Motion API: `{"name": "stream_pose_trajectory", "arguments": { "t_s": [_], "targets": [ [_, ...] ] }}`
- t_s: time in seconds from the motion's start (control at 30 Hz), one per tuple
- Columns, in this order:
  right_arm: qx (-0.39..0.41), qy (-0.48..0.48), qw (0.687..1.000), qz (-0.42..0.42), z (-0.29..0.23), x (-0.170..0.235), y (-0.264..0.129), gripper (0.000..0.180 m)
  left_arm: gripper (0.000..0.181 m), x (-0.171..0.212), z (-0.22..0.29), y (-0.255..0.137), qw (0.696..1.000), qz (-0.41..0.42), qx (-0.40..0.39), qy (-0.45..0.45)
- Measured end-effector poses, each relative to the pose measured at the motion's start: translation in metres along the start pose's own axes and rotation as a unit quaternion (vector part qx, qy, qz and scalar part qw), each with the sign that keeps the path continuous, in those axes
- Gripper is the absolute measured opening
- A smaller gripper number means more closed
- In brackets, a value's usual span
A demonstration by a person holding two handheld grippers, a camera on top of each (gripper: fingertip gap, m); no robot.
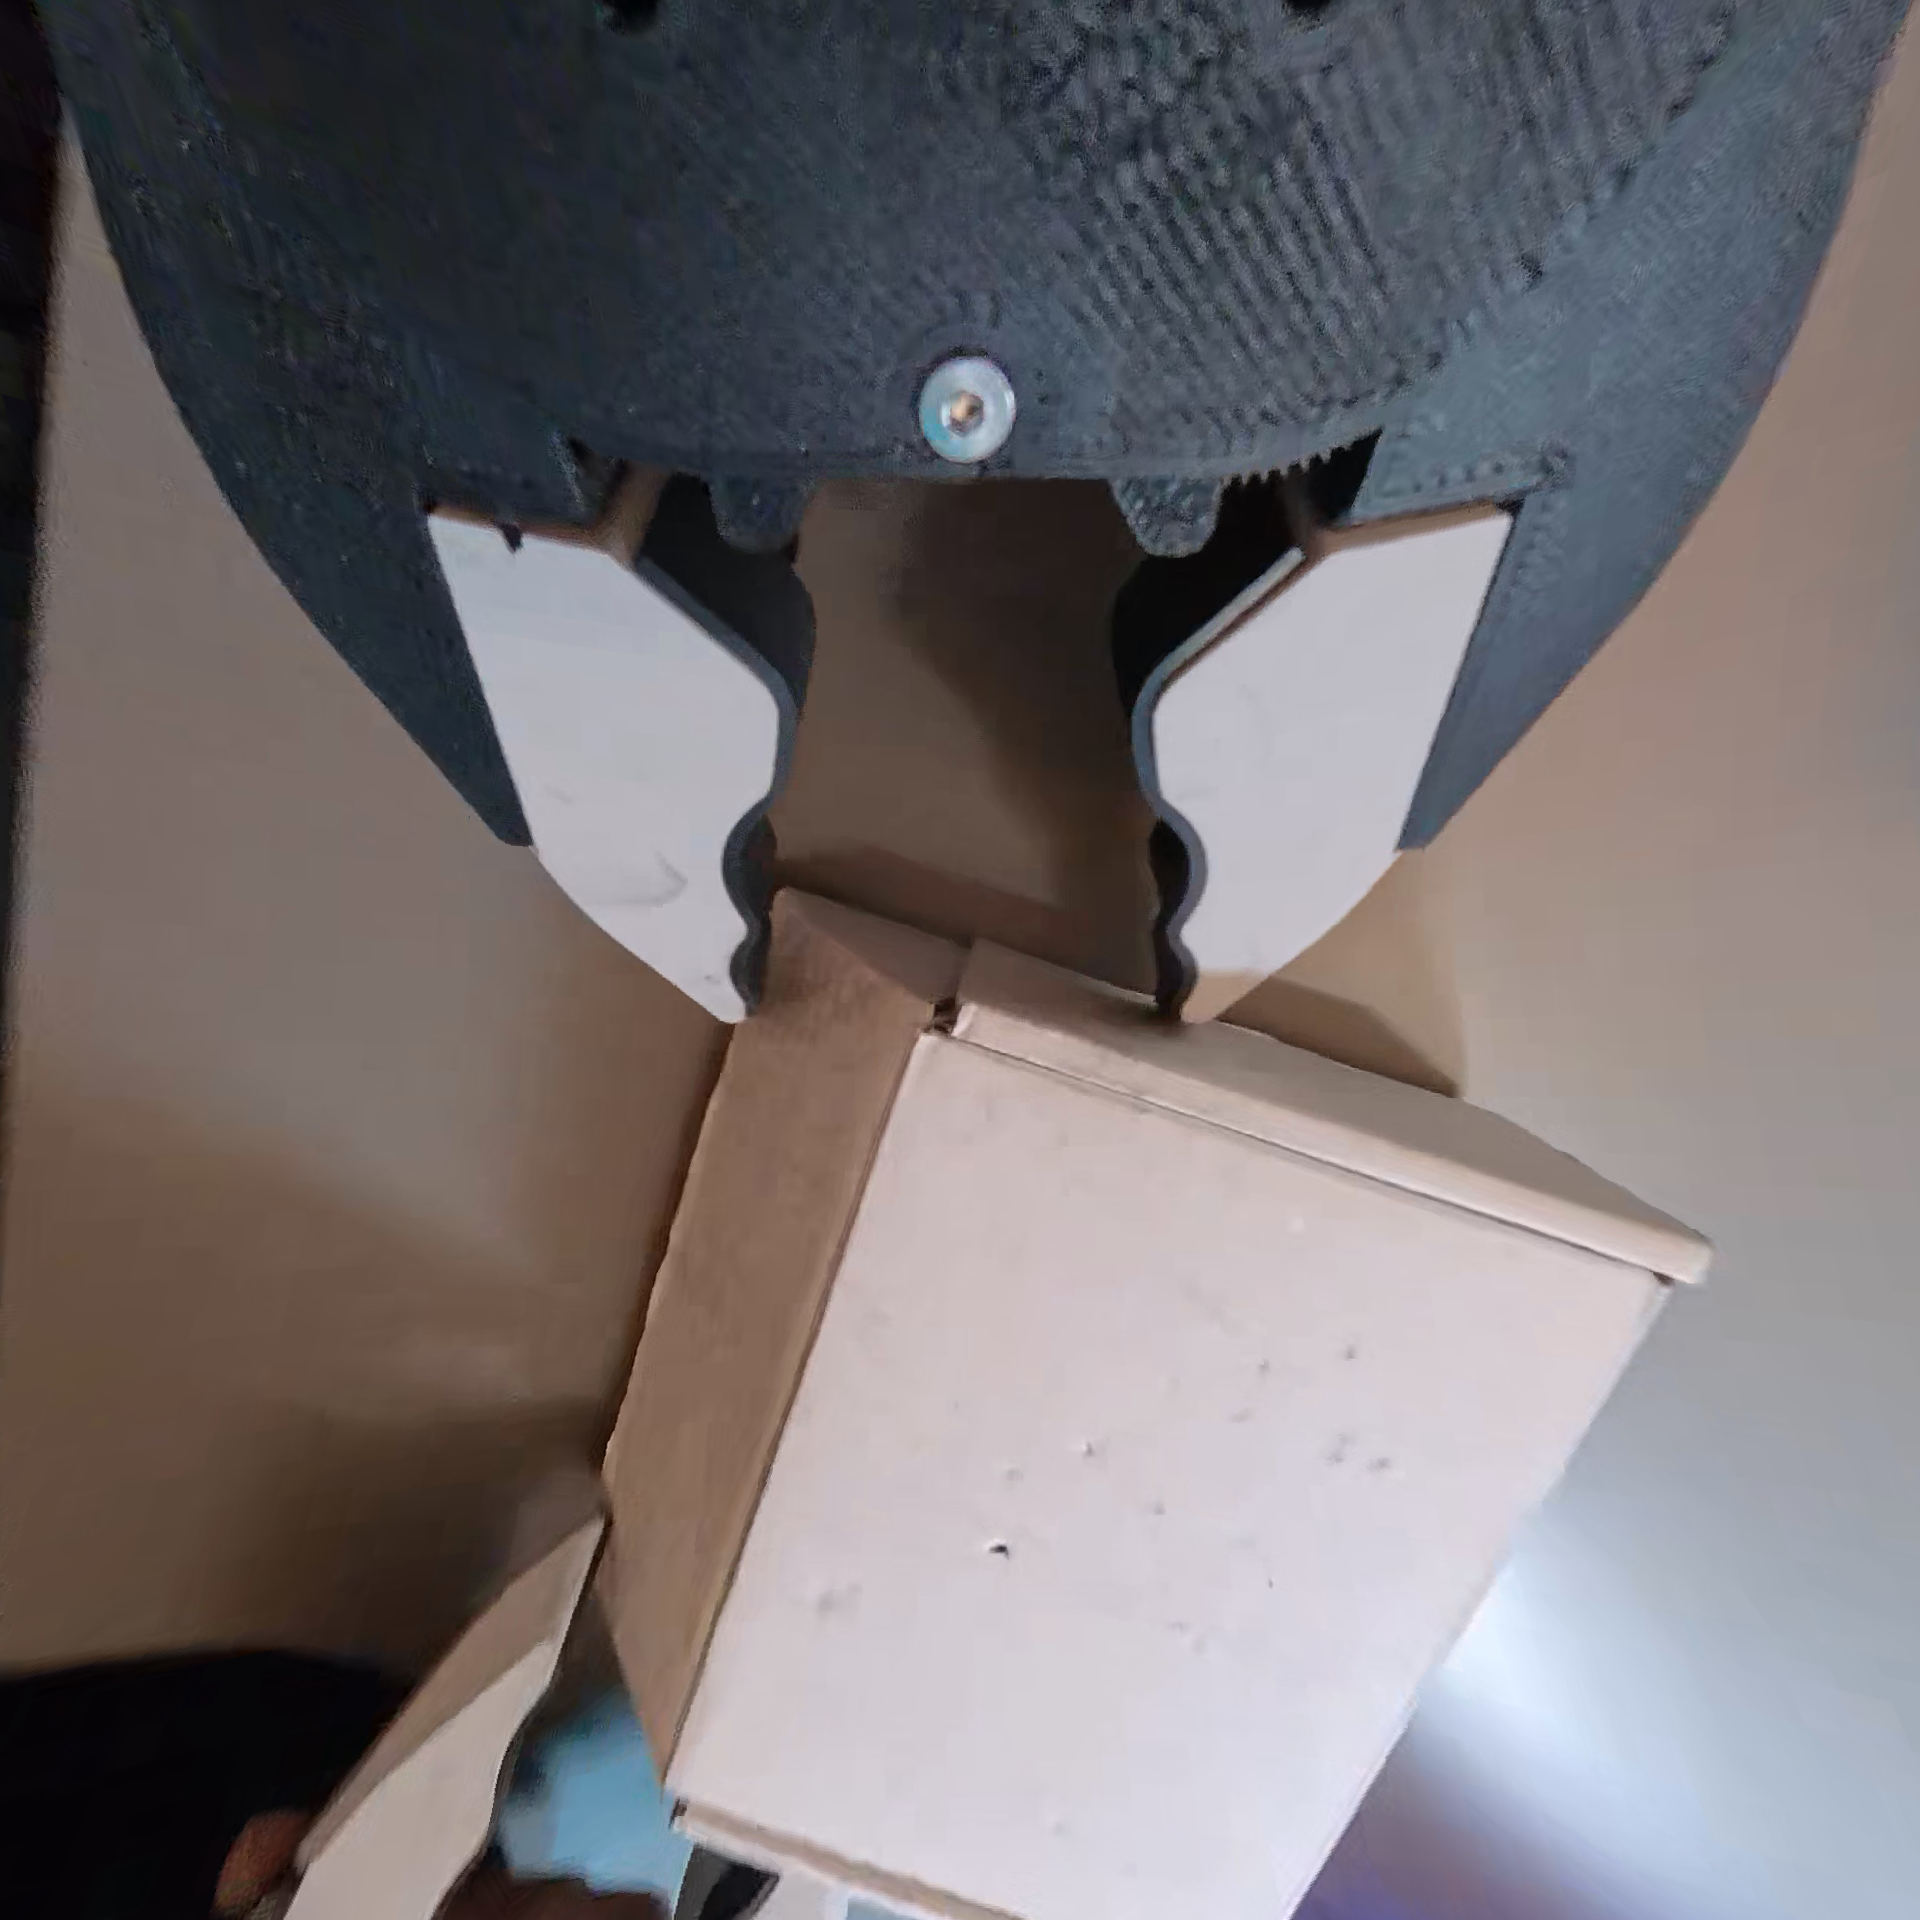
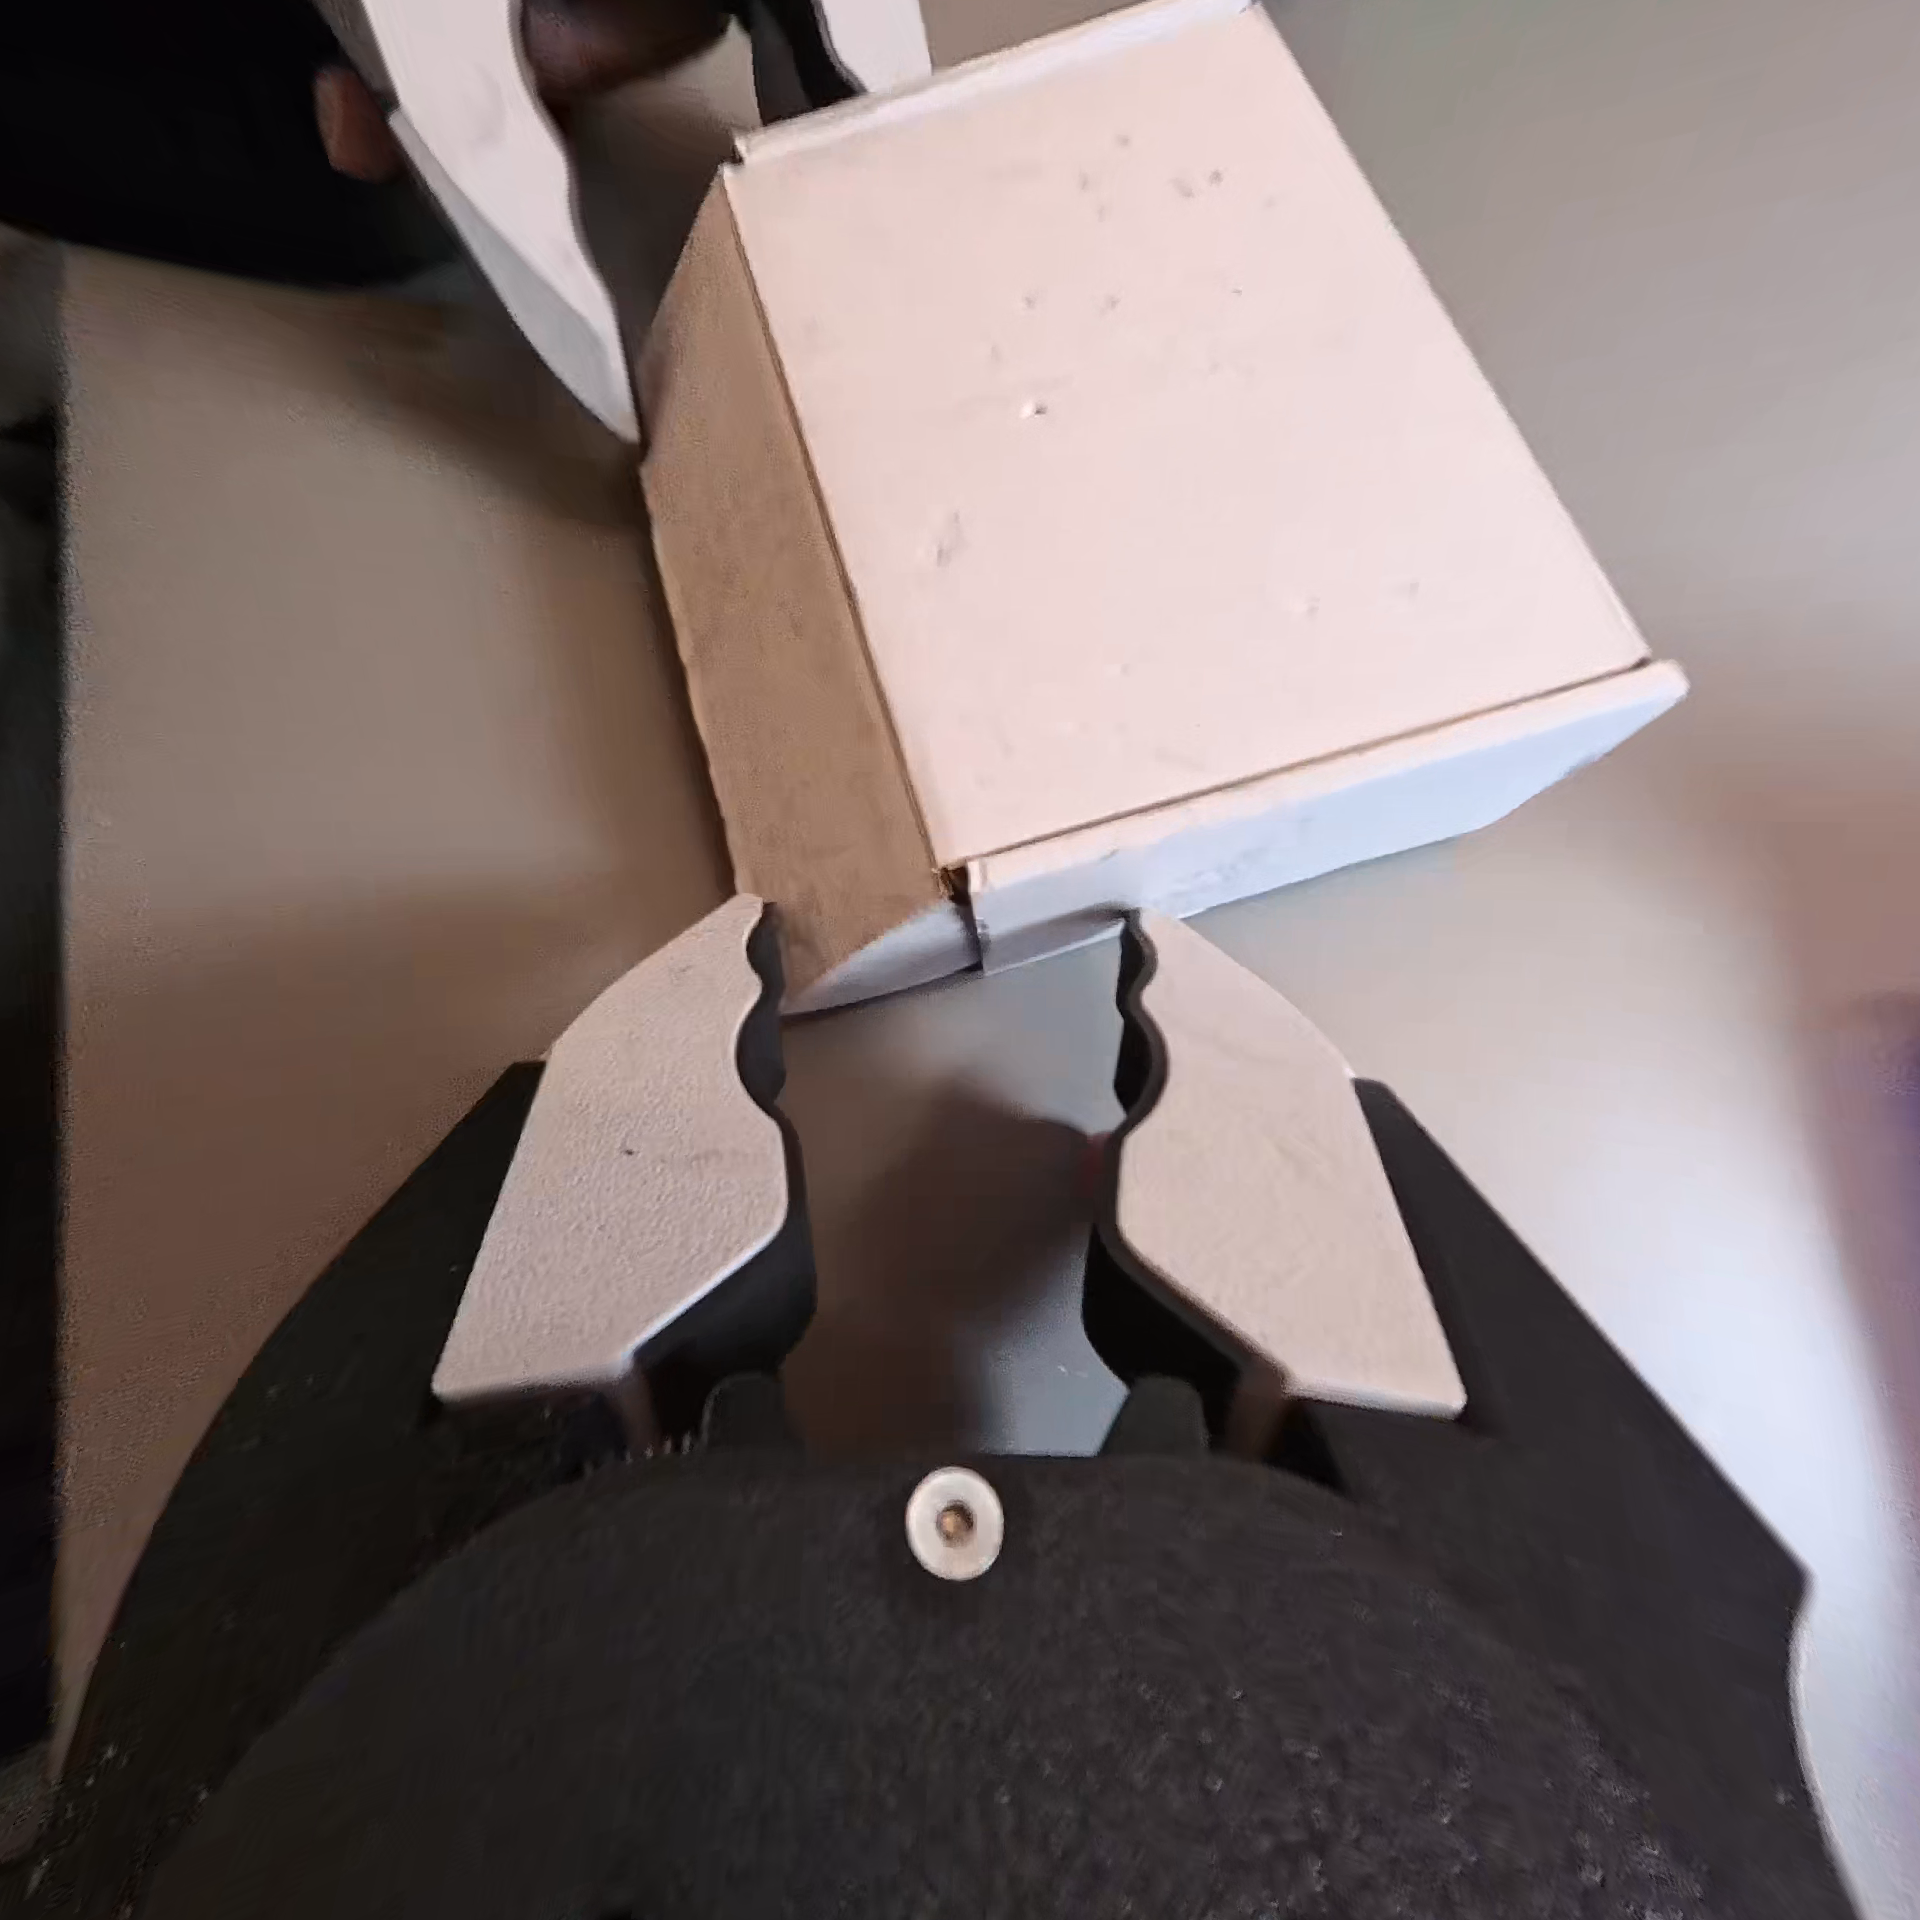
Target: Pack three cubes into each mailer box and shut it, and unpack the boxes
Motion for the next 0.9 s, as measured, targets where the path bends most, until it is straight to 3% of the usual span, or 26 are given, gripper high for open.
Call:
{"name": "stream_pose_trajectory", "arguments": {
  "t_s": [0.03, 0.3, 0.47, 0.7, 0.83, 0.9],
  "targets": [
    [0.006, -0.018, 1.0, -0.003, 0.0, 0.001, 0.0, 0.057, 0.066, 0.0, 0.001, 0.001, 0.999, -0.006, -0.019, 0.025],
    [0.096, -0.087, 0.991, -0.025, -0.002, 0.001, 0.006, 0.033, 0.039, 0.001, -0.004, 0.006, 0.99, 0.011, -0.095, 0.101],
    [0.144, -0.114, 0.983, -0.03, -0.007, 0.002, 0.008, 0.024, 0.038, 0.003, -0.004, 0.008, 0.989, 0.025, -0.102, 0.107],
    [0.113, -0.095, 0.988, -0.042, -0.009, -0.002, 0.002, 0.027, 0.04, 0.002, -0.007, 0.005, 0.993, 0.033, -0.088, 0.068],
    [0.089, -0.075, 0.989, -0.088, -0.002, -0.025, -0.016, 0.078, 0.056, 0.001, -0.004, -0.005, 0.995, 0.058, -0.07, 0.045],
    [0.091, -0.099, 0.985, -0.103, 0.001, -0.044, -0.018, 0.087, 0.058, 0.0, -0.004, -0.012, 0.994, 0.075, -0.071, 0.043]
  ]
}}
Point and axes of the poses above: each gripper's, where its closed fingertips meet, y out along the fingers, x out of its underside, z = x × y across the jaws, the point moved 10 cm from there along -y, back along the fingers, and after that the axes turned 11 degrees about -y, right-handed, at the moved point
